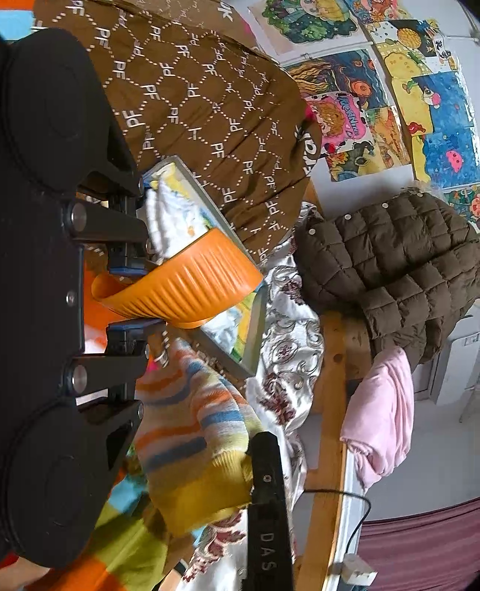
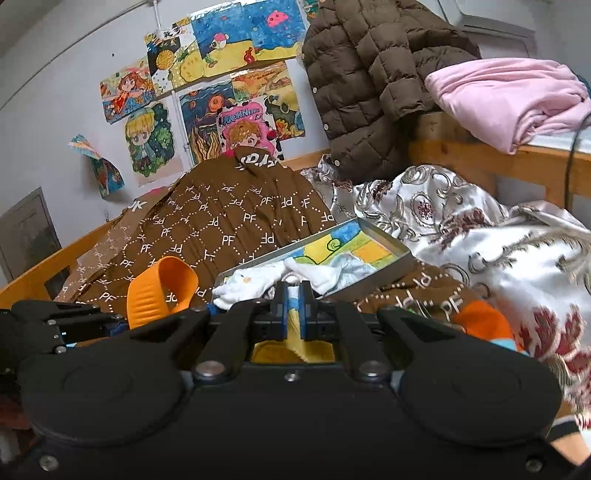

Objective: Organize soft objects
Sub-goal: 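Carry the orange strap over the tray with the left tool while the right tool carries the striped sock, then open the left tool over the tray while the right tool opens, dropping both items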

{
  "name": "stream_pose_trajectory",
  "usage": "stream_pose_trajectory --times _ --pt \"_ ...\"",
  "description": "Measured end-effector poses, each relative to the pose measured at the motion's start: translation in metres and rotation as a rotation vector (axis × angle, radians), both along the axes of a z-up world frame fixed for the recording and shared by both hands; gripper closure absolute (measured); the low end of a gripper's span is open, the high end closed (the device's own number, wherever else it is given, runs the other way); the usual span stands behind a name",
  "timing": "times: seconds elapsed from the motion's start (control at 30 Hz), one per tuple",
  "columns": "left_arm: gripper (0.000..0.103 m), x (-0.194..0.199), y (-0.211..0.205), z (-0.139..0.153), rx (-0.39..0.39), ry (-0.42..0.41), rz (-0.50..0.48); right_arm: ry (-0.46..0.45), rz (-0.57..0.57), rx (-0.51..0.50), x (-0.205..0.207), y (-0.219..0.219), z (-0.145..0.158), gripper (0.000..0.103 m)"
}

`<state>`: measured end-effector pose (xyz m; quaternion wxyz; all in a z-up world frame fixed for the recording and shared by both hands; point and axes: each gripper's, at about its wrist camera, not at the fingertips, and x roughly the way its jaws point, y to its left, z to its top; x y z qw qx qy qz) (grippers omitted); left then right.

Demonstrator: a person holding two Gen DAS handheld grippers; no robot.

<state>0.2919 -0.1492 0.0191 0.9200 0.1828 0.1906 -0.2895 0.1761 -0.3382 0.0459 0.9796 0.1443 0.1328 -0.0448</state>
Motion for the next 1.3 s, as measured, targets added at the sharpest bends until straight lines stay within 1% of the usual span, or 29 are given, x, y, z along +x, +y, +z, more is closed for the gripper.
stream_pose_trajectory --times 0.13,0.23,0.47,0.57,0.63,0.77,0.93,1.1,1.27,1.3 --pt "0.079 0.032 0.004 0.003 -0.02 -0.016 -0.01 -0.004 0.015 -0.037 0.022 0.002 0.012 0.102" --pt "0.079 0.062 0.007 0.004 -0.027 -0.022 -0.005 -0.009 0.03 -0.063 0.049 0.003 0.025 0.102" --pt "0.08 0.142 0.008 -0.004 -0.048 0.028 0.067 -0.006 0.047 -0.168 0.129 0.01 0.051 0.102" --pt "0.079 0.17 0.007 -0.007 -0.067 0.047 0.096 0.005 0.043 -0.183 0.158 0.011 0.054 0.102" --pt "0.079 0.188 0.005 -0.01 -0.088 0.076 0.123 0.011 0.034 -0.173 0.173 0.01 0.052 0.102" --pt "0.079 0.222 -0.002 -0.019 -0.107 0.135 0.166 0.06 0.012 -0.179 0.203 0.014 0.039 0.102" --pt "0.079 0.245 -0.008 -0.032 -0.121 0.21 0.179 0.138 0.009 -0.216 0.249 0.023 0.027 0.102" --pt "0.078 0.253 -0.011 -0.041 -0.094 0.253 0.165 0.196 0.026 -0.24 0.27 0.032 0.019 0.102" --pt "0.069 0.258 -0.011 -0.042 -0.089 0.285 0.167 0.243 0.033 -0.22 0.285 0.034 0.016 0.102" --pt "0.065 0.257 -0.011 -0.042 -0.091 0.289 0.169 0.254 0.033 -0.214 0.287 0.032 0.014 0.101"
